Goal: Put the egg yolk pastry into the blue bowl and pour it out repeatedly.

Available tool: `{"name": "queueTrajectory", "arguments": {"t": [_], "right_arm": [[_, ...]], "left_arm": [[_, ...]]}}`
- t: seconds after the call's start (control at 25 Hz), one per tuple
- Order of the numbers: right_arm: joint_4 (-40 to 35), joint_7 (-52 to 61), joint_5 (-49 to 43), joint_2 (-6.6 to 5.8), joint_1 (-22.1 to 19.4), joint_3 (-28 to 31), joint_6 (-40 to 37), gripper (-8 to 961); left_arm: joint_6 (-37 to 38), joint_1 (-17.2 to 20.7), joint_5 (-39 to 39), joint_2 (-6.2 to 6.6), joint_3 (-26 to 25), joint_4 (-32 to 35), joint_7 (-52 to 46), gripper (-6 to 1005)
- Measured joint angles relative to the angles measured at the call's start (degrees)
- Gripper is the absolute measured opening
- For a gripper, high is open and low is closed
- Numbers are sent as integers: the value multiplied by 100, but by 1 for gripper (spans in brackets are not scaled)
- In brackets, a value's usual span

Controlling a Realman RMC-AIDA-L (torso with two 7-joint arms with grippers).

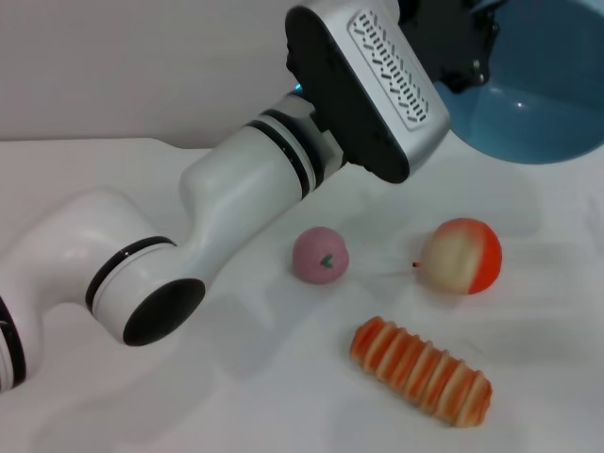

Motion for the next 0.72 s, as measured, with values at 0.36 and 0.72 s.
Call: {"name": "queueTrajectory", "arguments": {"t": [0.36,0.72], "right_arm": [[0,0,0,0,17,-1,0,613],[96,62,0,4,8,7,-226,613]], "left_arm": [[-22,-64,-25,-15,39,82,-31,-1],[-2681,-87,-911,9,-1431,-705,-86,-2]]}}
